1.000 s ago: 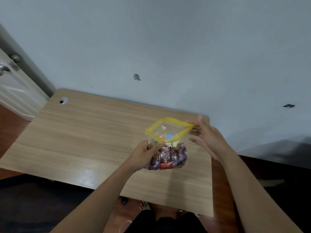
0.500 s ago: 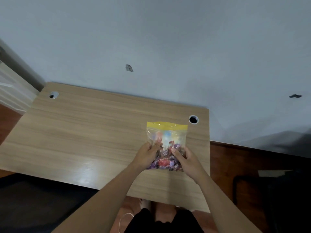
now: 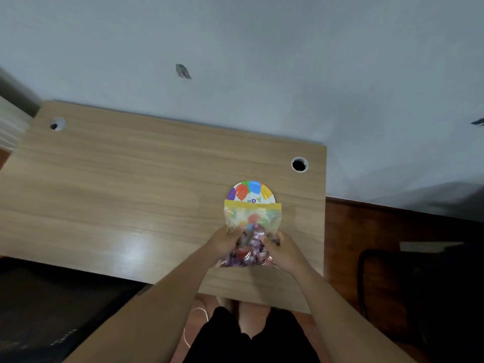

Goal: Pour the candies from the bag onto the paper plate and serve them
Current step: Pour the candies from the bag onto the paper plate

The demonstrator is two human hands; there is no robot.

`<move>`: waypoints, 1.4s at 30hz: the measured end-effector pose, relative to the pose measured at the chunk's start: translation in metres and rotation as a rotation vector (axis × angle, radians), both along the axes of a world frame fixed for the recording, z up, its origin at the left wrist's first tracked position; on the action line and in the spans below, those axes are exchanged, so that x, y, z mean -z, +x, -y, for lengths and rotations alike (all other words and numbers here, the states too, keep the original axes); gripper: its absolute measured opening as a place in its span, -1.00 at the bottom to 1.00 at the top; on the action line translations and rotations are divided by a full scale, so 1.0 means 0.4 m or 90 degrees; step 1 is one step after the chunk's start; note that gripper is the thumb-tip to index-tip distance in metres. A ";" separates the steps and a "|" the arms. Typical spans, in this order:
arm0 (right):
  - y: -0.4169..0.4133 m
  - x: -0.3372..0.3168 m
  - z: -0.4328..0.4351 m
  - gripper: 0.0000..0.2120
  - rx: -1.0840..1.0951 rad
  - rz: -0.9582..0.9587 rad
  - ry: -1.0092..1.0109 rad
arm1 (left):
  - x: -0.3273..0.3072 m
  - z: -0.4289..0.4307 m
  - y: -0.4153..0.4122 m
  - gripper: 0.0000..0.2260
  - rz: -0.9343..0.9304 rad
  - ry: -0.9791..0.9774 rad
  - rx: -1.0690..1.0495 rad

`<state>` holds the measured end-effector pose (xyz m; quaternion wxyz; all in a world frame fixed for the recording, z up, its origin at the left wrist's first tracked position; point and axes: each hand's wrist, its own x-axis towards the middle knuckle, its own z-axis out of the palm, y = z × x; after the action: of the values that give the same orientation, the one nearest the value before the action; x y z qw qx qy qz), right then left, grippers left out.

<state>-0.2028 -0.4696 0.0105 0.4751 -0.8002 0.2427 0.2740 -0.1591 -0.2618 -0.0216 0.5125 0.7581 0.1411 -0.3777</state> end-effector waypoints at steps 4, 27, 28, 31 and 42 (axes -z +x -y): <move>0.008 0.017 0.002 -0.83 -0.015 -0.025 -0.011 | 0.038 -0.001 0.002 -0.34 -0.036 0.022 -0.017; -0.008 0.024 0.014 -0.72 0.013 -0.067 0.039 | -0.004 0.033 -0.009 -0.57 -0.103 0.030 -0.030; -0.008 0.024 0.015 -0.73 0.009 -0.063 0.037 | -0.002 0.033 -0.010 -0.59 -0.104 0.037 -0.033; -0.010 0.033 0.020 -0.71 -0.019 -0.055 0.012 | -0.004 0.038 -0.011 -0.59 -0.115 0.037 -0.049; -0.035 0.020 0.029 -0.75 -0.032 -0.055 0.001 | -0.035 0.048 -0.023 -0.69 -0.121 -0.005 -0.059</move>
<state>-0.2166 -0.4814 0.0027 0.4582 -0.7929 0.2426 0.3200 -0.1684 -0.2809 -0.0078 0.5165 0.7096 0.2226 -0.4243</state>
